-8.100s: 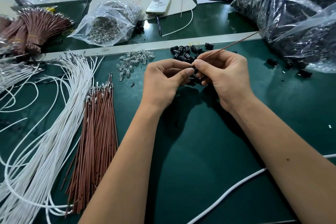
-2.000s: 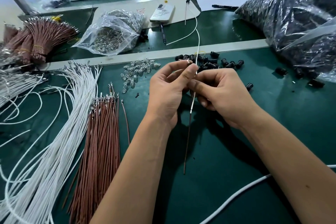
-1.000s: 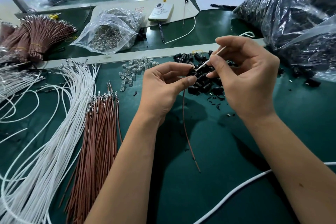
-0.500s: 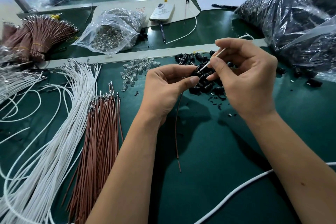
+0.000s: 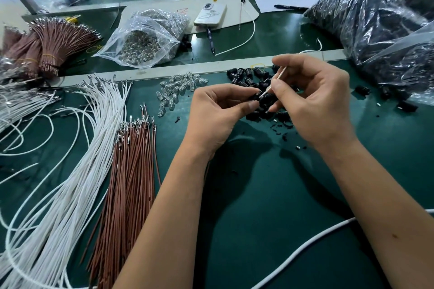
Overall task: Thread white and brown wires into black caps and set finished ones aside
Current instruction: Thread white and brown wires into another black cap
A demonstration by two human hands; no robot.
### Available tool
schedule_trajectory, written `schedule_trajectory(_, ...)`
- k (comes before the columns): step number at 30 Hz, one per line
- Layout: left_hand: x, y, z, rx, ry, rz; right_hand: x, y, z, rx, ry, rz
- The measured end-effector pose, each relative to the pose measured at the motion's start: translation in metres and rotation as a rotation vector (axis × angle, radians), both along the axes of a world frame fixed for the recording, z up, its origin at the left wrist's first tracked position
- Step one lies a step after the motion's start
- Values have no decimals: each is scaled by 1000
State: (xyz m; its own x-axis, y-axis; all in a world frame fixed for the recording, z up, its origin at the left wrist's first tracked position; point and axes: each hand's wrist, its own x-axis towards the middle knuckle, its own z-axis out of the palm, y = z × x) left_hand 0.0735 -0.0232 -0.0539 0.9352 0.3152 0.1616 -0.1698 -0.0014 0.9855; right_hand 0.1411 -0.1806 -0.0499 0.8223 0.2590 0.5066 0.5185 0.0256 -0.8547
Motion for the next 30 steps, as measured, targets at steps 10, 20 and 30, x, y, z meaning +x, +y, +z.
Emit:
schedule_trajectory(10,0,1,-1,-28,-5,17,3,0,0,-15,50,54)
schedule_trajectory(20,-1,-2,0,-49,-29,51,3,2,-2,51,128,31)
schedule_trajectory(30,-2,-6,1,-66,-28,63,-1,3,1,183,259,39)
